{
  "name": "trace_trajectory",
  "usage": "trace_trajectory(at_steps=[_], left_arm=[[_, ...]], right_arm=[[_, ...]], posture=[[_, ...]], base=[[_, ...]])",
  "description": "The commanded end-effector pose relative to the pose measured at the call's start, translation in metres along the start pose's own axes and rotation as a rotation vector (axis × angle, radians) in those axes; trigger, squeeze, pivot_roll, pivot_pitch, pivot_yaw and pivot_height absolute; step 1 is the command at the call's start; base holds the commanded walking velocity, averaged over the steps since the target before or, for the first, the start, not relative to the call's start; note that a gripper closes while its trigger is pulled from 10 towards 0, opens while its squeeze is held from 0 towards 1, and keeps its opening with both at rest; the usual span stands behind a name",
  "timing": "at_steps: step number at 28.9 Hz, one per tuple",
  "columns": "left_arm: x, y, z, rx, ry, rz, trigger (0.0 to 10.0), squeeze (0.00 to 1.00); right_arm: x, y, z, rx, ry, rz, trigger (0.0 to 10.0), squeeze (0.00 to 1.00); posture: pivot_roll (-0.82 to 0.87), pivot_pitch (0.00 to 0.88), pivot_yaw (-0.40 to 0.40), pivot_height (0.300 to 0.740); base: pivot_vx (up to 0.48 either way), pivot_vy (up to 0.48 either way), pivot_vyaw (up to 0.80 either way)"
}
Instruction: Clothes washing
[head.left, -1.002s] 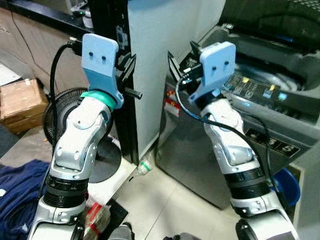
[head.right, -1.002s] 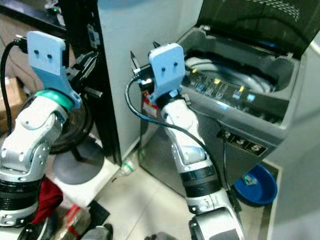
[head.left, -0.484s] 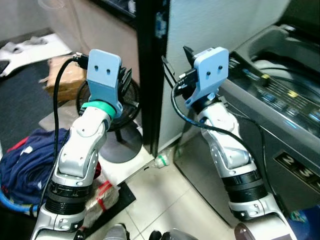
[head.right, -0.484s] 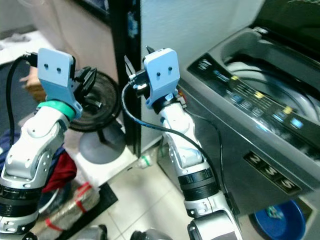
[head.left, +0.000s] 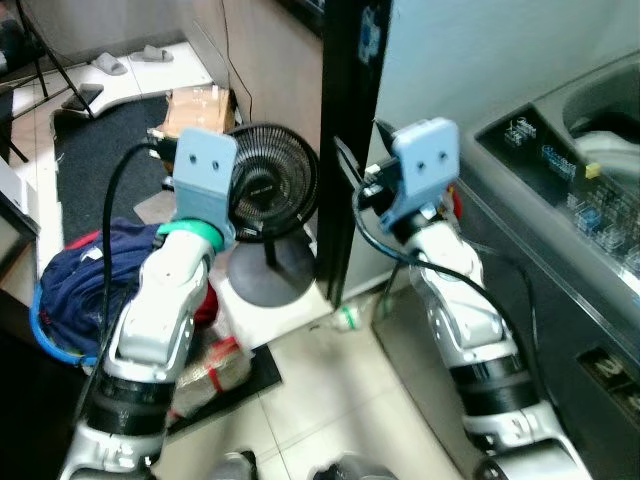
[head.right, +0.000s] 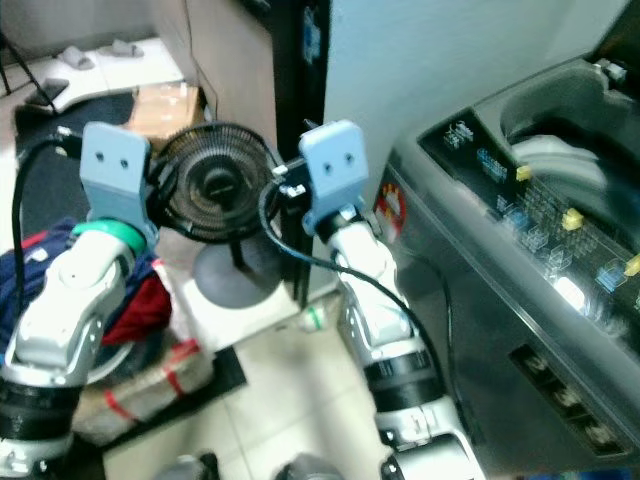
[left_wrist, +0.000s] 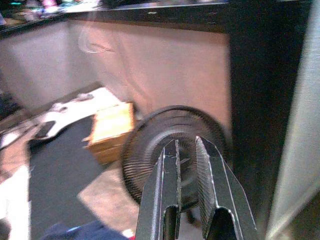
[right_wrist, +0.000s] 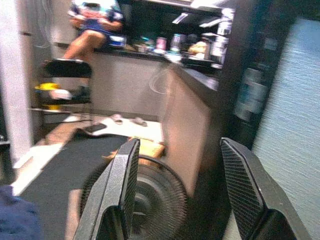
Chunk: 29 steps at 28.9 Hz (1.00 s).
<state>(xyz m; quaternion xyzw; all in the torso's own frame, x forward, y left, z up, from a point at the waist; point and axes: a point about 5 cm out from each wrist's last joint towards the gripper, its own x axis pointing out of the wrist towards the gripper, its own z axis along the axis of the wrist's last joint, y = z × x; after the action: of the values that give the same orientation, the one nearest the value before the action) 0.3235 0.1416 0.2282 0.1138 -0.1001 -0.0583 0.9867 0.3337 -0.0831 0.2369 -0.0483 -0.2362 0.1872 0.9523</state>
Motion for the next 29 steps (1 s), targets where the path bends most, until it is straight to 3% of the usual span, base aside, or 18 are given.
trace_trajectory(at_steps=[1, 29], left_arm=[[-0.0014, 0.0007, -0.0063, 0.007, 0.02, 0.01, 10.0, 0.0], [0.0001, 0.0022, -0.0095, 0.012, 0.015, 0.026, 10.0, 0.0]], right_arm=[[-0.0001, 0.0034, -0.0018, 0.015, 0.009, 0.009, 10.0, 0.0], [0.0014, 0.0034, -0.0029, 0.033, 0.004, 0.013, 10.0, 0.0]], posture=[[0.03, 0.026, 0.033, 0.74], [0.03, 0.014, 0.031, 0.74]], base=[[0.0, 0.0, 0.8], [0.0, 0.0, 0.8]])
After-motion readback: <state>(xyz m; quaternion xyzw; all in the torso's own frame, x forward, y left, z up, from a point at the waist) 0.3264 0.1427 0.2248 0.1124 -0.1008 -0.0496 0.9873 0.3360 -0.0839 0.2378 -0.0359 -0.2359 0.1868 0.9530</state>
